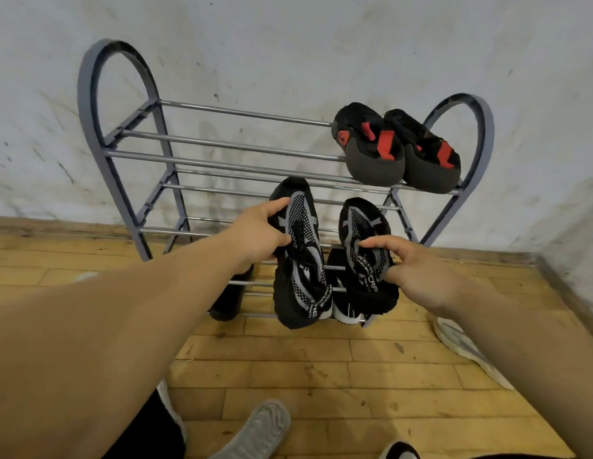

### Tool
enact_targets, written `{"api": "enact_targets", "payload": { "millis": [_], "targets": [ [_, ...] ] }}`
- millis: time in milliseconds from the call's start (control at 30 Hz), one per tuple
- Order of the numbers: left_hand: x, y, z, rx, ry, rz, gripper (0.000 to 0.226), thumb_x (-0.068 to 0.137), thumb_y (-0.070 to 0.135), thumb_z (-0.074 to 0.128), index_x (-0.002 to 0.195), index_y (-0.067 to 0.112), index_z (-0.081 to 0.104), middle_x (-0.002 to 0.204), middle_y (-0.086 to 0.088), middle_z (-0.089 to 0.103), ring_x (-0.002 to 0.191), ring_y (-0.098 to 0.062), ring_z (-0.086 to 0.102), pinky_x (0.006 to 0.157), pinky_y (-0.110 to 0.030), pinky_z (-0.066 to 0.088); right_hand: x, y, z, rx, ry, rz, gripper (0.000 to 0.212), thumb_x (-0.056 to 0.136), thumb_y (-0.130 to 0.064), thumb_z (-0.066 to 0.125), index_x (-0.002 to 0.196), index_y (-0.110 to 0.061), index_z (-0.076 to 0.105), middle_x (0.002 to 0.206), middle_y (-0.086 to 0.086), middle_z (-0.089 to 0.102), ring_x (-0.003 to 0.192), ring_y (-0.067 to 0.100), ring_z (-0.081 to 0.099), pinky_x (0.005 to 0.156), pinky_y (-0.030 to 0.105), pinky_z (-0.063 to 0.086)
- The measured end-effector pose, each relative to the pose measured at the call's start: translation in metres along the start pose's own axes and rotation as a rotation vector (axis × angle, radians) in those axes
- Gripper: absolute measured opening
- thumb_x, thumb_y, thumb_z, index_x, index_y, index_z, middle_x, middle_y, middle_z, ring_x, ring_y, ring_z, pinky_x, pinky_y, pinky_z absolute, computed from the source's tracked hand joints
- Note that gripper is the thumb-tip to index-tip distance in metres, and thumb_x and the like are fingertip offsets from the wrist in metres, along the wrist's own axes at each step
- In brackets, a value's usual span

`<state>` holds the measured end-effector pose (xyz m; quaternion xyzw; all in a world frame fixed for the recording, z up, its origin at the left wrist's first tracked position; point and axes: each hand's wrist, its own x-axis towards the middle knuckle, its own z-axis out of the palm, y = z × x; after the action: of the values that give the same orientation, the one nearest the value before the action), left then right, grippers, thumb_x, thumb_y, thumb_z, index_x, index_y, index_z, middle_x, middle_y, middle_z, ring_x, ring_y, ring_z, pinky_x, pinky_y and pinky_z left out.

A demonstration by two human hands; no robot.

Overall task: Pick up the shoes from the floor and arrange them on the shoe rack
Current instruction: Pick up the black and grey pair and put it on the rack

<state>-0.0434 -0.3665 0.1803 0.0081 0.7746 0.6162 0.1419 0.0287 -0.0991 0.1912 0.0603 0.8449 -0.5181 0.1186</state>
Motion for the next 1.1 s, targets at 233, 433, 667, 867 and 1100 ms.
{"api": "enact_targets", "payload": {
  "millis": [233, 433, 667, 867, 1100],
  "targets": [
    [0.06, -0.008, 0.042, -0.161, 0.077, 0.03, 0.069, 0.091, -0.009, 0.067, 0.147, 0.028, 0.053, 0.125, -0.003, 0.069, 0.108, -0.023, 0.069, 0.089, -0.044, 0.061, 0.04, 0.011, -0.015, -0.111, 0.072, -0.027, 0.068, 0.092, 0.009, 0.051, 0.121, -0.052, 0.065, 0.119, -0.005, 0.071, 0.11, 0.047, 0.066, 0.087, 0.065, 0.056],
    [0.085, -0.017, 0.062, -0.094, 0.294, 0.013, 0.03, 0.098, 0.012, 0.067, 0.123, 0.028, 0.068, 0.122, -0.005, 0.07, 0.104, -0.022, 0.07, 0.086, -0.037, 0.061, 0.059, 0.016, -0.029, -0.202, 0.09, -0.045, 0.069, 0.094, 0.007, 0.047, 0.125, -0.054, 0.061, 0.12, -0.007, 0.069, 0.088, 0.045, 0.071, 0.069, 0.055, 0.062],
    [0.077, -0.019, 0.065, 0.376, 0.246, 0.146, 0.035, 0.105, 0.043, 0.045, 0.113, 0.023, 0.072, 0.091, 0.002, 0.073, 0.083, -0.017, 0.068, 0.077, -0.035, 0.056, 0.061, 0.024, -0.03, -0.23, 0.119, -0.008, 0.067, 0.097, 0.005, 0.039, 0.133, -0.049, 0.057, 0.11, 0.005, 0.071, 0.057, 0.03, 0.051, 0.048, 0.038, 0.043],
    [0.052, -0.017, 0.049, 0.401, -0.168, 0.149, 0.083, 0.088, 0.072, 0.056, 0.158, 0.04, 0.028, 0.148, 0.015, 0.05, 0.135, -0.015, 0.051, 0.114, -0.04, 0.042, 0.058, 0.022, -0.024, -0.165, 0.087, 0.042, 0.054, 0.104, -0.01, 0.04, 0.148, -0.04, 0.05, 0.121, -0.022, 0.058, 0.125, 0.042, 0.057, 0.103, 0.052, 0.051],
    [0.026, -0.013, 0.04, 0.608, -0.37, 0.171, 0.117, 0.068, 0.073, 0.077, 0.157, 0.056, 0.003, 0.17, 0.01, 0.009, 0.155, -0.019, 0.017, 0.123, -0.044, 0.027, 0.056, 0.021, -0.023, -0.328, -0.053, -0.002, 0.088, 0.084, -0.035, 0.075, 0.158, -0.044, 0.028, 0.167, -0.004, 0.024, 0.143, 0.018, 0.04, 0.106, 0.028, 0.041]
  ]
}}
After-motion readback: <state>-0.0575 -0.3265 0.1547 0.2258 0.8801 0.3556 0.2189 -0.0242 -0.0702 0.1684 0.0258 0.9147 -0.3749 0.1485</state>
